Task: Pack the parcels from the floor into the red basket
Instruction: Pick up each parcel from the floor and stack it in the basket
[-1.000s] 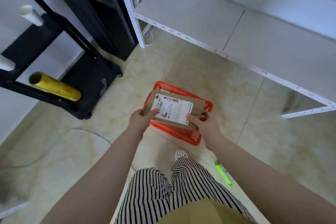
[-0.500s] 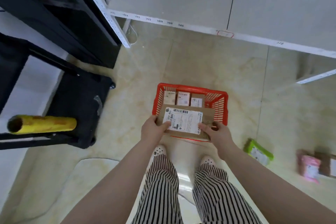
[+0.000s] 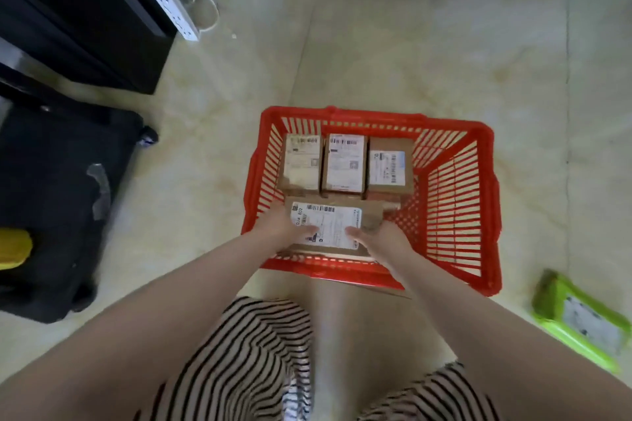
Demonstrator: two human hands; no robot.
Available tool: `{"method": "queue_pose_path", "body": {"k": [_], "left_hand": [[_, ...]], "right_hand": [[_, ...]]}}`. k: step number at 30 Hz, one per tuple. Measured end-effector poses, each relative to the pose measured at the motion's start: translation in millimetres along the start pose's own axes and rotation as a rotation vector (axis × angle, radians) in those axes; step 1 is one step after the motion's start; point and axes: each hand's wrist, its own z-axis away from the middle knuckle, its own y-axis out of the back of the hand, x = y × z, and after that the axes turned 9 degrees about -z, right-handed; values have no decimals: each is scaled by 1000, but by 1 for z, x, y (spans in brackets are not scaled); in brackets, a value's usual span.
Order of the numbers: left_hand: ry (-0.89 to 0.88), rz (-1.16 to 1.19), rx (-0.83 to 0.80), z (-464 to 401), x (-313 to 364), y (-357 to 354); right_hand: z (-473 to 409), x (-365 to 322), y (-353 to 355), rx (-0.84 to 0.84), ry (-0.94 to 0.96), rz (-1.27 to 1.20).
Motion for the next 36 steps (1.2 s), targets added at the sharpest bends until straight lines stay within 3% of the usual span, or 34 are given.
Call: {"method": "queue_pose_path", "body": {"k": [3, 9, 17, 27, 36], "left_hand": [[12, -64, -21, -52, -15, -27], [127, -126, 95, -106, -33, -64], [-44, -197, 83, -125, -40, -77], [10, -326, 35, -140, -35, -89], [-60, -369, 34, -138, -38, -84]], "right_hand": [[-49, 20, -19, -32, -22, 84], [-106, 39, -38, -76, -50, 197], [-131, 49, -38, -208, -174, 197], [-149, 60, -43, -191, -179, 210], [-146, 57, -42, -174, -186, 156]]}}
